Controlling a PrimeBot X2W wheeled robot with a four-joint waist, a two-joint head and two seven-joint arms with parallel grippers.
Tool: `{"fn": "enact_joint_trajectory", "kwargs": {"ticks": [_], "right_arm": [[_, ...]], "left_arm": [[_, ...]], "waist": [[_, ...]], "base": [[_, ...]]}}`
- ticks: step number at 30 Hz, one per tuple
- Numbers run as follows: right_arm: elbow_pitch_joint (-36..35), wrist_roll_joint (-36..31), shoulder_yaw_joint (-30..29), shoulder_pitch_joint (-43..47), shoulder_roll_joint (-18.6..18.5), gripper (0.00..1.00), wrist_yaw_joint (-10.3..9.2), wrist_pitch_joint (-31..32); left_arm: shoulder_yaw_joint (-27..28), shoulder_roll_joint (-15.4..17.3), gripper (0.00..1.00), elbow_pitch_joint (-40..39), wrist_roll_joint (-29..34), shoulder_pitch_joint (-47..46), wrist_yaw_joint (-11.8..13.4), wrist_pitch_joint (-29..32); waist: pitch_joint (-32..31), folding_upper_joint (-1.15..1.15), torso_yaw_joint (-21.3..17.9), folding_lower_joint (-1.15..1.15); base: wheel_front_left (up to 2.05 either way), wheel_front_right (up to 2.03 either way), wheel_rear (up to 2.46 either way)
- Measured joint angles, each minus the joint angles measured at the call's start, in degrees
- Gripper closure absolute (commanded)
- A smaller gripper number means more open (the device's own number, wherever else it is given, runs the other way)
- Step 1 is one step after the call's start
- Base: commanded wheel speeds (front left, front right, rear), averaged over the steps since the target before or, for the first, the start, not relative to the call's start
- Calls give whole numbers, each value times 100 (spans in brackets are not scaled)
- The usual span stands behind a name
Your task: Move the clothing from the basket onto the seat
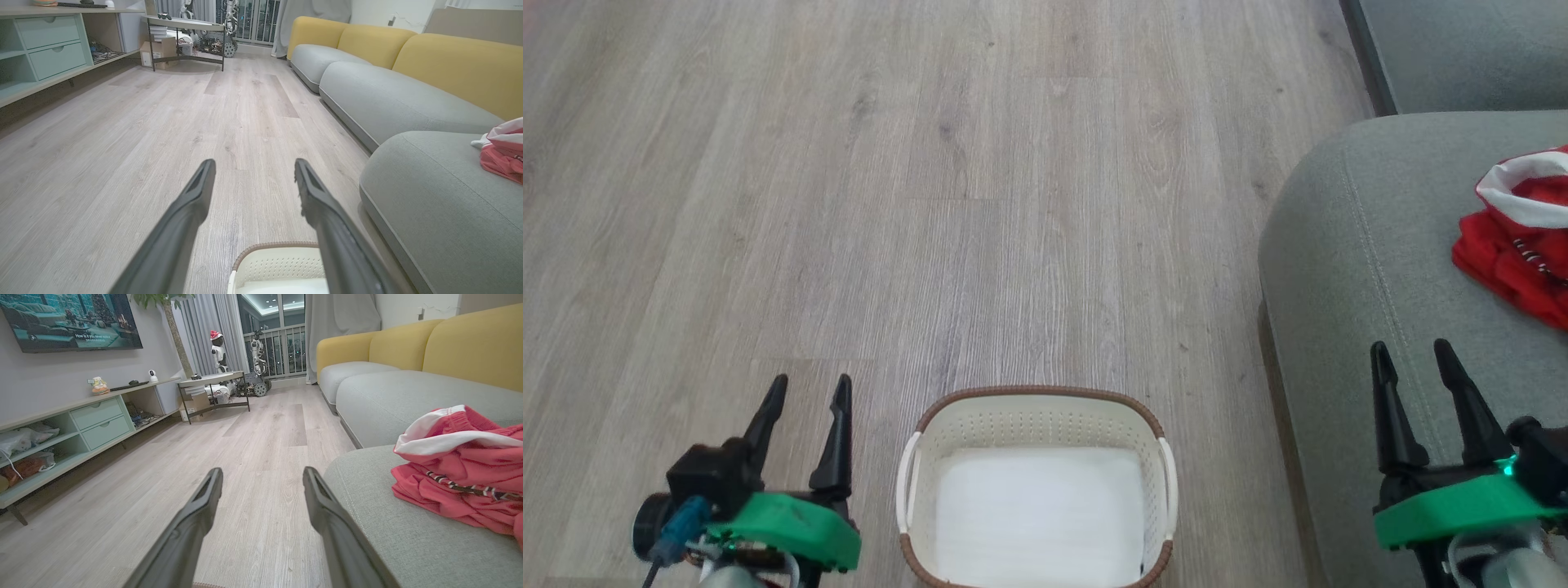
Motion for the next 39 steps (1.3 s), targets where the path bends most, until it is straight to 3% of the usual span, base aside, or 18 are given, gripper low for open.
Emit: {"fn": "enact_joint_trajectory", "kwargs": {"ticks": [7, 20, 21, 28, 39], "right_arm": [[-5, 0, 33, -5, 0, 0, 0, -18], [52, -1, 78, -9, 3, 0, 0, -22], [57, -1, 84, -9, 4, 100, 0, -22], [639, 15, 183, 140, 51, 100, 0, 3], [701, 658, 171, 195, 94, 100, 0, 138]], "left_arm": [[360, -249, 0, 19, 352, -1, -302, 0], [780, -565, 0, 189, 701, -1, -626, 0], [798, -588, 100, 215, 700, -1, -664, 0], [732, -687, 100, 764, 683, 309, -690, 27], [781, -715, 100, 791, 42, 370, -700, 211]], "waist": [[23, 0, -6, 0], [39, 0, -52, 0], [38, 0, -54, 0], [35, 0, -61, 0], [34, 0, -86, 0]], "base": [[0, 0, 0], [0, 0, 0], [0, 0, 0], [0, 0, 0], [0, 0, 0]]}}
